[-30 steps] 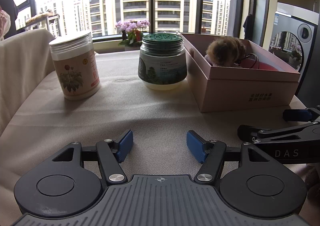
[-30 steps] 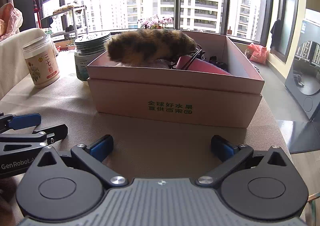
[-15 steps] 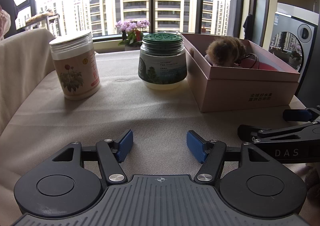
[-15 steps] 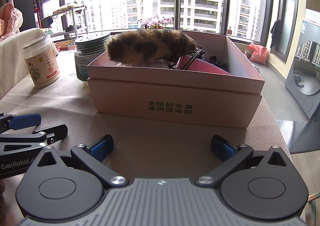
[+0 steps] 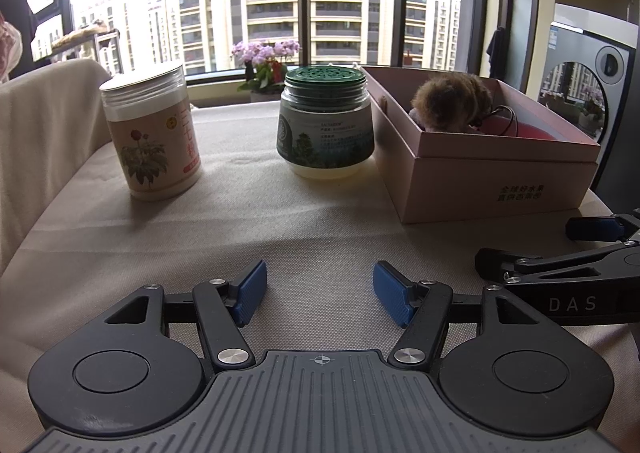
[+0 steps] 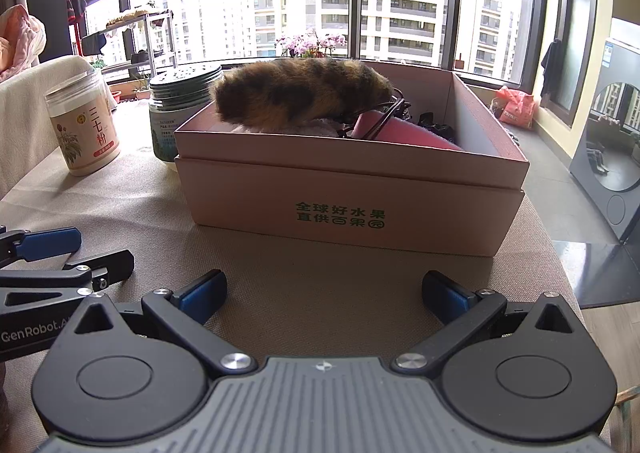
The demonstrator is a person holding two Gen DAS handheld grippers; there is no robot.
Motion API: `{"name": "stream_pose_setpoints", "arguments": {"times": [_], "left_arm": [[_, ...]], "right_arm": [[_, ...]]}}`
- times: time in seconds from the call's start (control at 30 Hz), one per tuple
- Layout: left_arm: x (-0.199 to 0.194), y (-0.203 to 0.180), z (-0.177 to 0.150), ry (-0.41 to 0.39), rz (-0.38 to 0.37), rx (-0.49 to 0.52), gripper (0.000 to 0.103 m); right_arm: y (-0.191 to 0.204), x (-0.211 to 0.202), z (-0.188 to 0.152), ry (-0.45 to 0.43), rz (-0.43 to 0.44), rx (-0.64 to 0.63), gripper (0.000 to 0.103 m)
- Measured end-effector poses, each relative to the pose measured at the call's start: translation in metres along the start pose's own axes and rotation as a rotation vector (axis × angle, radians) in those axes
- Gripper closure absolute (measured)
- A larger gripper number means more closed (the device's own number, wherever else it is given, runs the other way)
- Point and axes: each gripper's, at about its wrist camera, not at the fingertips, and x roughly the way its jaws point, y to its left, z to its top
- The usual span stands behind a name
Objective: Organize soft objects
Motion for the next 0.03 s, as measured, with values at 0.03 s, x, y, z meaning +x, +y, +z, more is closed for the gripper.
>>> {"name": "stream_pose_setpoints", "arguments": {"times": [0.03], "left_arm": [[-0.0001,0.0,-0.0001,0.0,0.0,0.0,0.035]], "right_arm": [[0.0,0.0,0.0,0.0,0.0,0.0,0.0]]}}
